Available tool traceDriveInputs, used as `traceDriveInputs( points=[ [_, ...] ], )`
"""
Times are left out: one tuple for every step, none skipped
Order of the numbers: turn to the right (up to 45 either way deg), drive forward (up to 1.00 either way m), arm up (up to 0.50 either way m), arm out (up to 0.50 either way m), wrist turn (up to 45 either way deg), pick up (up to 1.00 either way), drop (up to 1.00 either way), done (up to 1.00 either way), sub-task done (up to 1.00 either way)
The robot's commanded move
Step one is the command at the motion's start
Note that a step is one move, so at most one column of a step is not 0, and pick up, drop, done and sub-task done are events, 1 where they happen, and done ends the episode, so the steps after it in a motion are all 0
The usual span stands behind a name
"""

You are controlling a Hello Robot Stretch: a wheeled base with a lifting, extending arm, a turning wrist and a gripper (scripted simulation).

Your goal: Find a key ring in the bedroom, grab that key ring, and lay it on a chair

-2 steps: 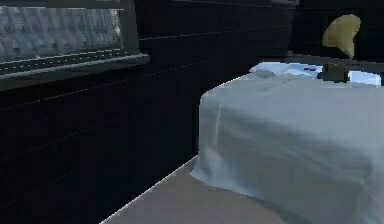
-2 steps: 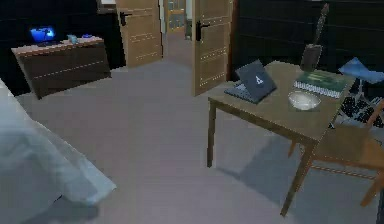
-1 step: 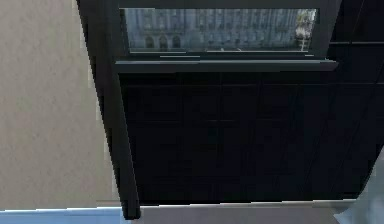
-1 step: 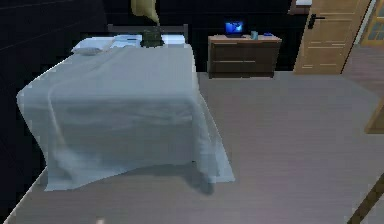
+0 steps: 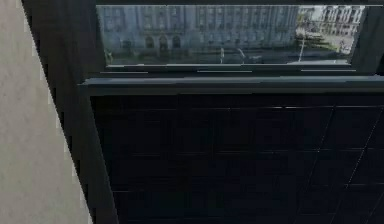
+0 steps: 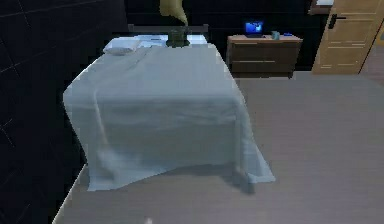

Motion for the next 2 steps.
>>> traceDriveInputs(
  points=[
    [-30.0,0.00,0.00,0.00,0.0,0.00,0.00,0.00,0.00],
    [0.0,0.45,0.00,0.00,0.0,0.00,0.00,0.00,0.00]
  ],
)
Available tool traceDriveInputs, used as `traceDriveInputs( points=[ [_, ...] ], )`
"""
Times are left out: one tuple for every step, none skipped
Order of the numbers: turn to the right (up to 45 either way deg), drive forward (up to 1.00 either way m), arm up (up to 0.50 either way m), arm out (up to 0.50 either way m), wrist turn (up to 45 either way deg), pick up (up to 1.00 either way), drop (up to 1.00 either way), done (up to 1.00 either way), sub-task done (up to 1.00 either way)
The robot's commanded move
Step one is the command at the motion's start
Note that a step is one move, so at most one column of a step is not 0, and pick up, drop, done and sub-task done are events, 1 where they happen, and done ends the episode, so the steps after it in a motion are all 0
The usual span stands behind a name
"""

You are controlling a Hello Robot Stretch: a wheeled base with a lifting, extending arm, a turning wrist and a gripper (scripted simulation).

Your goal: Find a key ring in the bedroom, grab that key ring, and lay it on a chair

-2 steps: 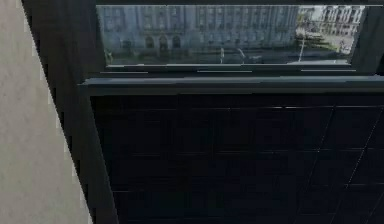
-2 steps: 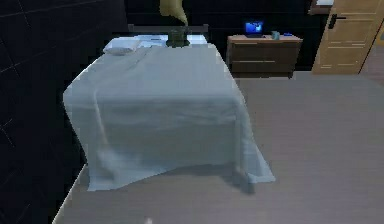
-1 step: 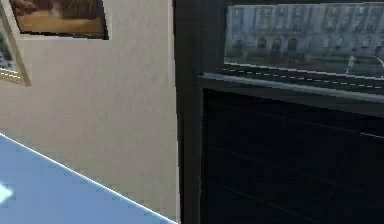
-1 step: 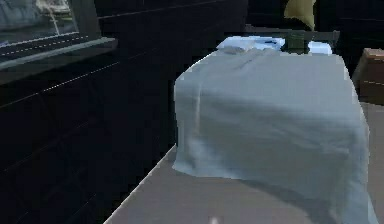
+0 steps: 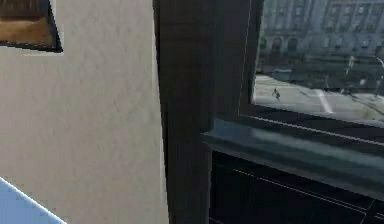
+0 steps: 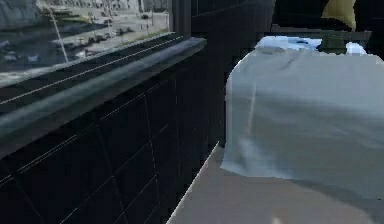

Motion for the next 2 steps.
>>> traceDriveInputs(
  points=[
    [-45.0,0.00,0.00,0.00,0.0,0.00,0.00,0.00,0.00],
    [-15.0,0.00,0.00,0.00,0.0,0.00,0.00,0.00,0.00]
  ],
)
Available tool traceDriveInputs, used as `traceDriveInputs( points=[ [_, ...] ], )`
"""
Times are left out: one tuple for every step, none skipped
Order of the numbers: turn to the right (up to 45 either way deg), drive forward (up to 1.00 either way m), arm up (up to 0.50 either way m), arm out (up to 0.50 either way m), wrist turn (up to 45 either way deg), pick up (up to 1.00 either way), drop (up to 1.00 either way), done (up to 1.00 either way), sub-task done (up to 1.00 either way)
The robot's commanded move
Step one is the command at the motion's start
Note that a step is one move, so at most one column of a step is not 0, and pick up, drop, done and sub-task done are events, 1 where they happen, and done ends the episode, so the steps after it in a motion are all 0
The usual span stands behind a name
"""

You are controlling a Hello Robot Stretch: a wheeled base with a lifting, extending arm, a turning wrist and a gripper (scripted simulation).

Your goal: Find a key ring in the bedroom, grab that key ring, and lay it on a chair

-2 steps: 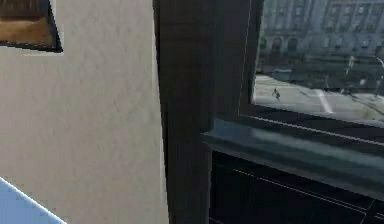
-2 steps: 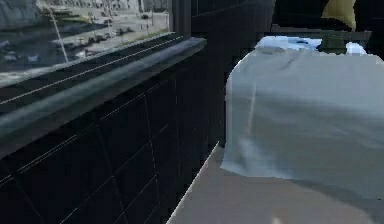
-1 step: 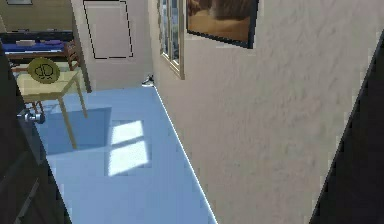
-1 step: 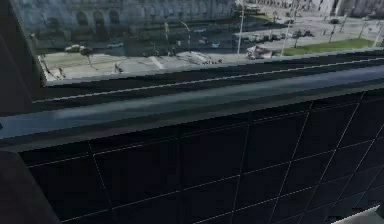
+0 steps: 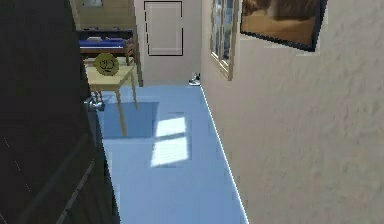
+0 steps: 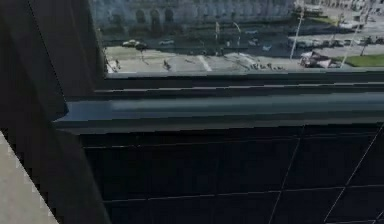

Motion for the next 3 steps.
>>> traceDriveInputs(
  points=[
    [-3.0,0.00,0.00,0.00,0.0,0.00,0.00,0.00,0.00],
    [0.0,0.90,0.00,0.00,0.0,0.00,0.00,0.00,0.00],
    [-9.0,0.00,0.00,0.00,0.0,0.00,0.00,0.00,0.00]
  ],
)
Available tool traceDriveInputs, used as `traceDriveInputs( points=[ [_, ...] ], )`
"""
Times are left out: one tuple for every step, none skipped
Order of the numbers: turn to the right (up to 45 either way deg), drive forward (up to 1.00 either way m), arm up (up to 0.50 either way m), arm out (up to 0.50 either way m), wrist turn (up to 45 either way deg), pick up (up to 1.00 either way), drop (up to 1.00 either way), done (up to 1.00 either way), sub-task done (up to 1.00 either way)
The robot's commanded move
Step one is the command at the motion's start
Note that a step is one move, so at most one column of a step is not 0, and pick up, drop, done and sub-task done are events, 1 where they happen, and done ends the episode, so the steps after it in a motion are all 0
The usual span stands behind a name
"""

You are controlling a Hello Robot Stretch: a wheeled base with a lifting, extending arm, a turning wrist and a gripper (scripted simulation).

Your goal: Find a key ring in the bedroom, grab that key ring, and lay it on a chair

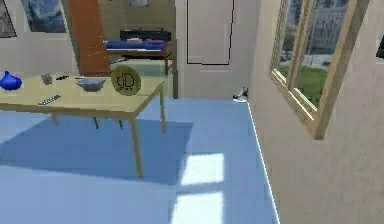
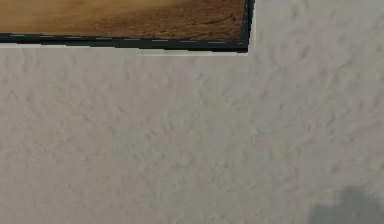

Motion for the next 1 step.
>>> traceDriveInputs(
  points=[
    [0.0,1.00,0.00,0.00,0.0,0.00,0.00,0.00,0.00]
  ],
)
